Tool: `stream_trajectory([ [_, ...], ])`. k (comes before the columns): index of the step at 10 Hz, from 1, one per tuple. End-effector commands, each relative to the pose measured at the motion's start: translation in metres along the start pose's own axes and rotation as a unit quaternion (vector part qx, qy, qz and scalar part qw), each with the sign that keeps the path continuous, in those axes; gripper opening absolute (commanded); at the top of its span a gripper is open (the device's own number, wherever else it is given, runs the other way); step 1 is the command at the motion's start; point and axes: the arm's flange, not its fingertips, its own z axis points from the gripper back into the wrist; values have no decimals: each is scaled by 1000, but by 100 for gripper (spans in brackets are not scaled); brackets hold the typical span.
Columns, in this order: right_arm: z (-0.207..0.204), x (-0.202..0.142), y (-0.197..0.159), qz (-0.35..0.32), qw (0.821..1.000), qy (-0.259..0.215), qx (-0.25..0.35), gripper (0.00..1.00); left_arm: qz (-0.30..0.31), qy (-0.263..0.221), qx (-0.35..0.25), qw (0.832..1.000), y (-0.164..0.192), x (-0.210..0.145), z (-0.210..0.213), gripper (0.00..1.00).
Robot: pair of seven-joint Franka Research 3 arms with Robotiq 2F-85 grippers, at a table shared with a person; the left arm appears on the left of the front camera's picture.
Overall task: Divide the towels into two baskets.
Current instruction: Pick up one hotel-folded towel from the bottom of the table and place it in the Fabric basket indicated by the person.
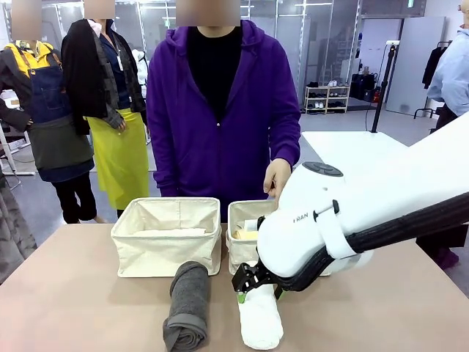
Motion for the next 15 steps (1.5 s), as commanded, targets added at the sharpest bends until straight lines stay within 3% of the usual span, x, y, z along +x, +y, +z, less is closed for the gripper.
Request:
stream_trajectory([
  [1, -19, -2, 5, -15, 1000, -7, -9, 100, 6, -5, 0, 1000, -5, 1, 2, 100],
  [3, -31, -7, 4, -3, 1000, 7, -20, 88, 6, -5, 0, 1000, -5, 1, 2, 100],
  [6, -30, -8, 2, 0, 1000, 17, -19, 55, 6, -5, 0, 1000, -5, 1, 2, 100],
  [7, -28, -7, 1, -1, 1000, 16, -18, 49, 6, -5, 0, 1000, -5, 1, 2, 100],
  [8, -24, -7, 0, -3, 1000, 15, -18, 35, 6, -5, 0, 1000, -5, 1, 2, 100],
  [9, -17, -8, 1, -3, 1000, 22, -17, 30, 6, -5, 0, 1000, -5, 1, 2, 100],
  [11, 19, -10, 6, 35, 999, 35, -8, 30, 6, -5, 0, 1000, -5, 1, 2, 100],
  [14, 84, -15, 20, 165, 984, 66, -15, 30, 6, -5, 0, 1000, -5, 1, 2, 100],
  [15, 101, -15, 22, 234, 969, 71, -35, 30, 6, -5, 0, 1000, -5, 1, 2, 100],
])
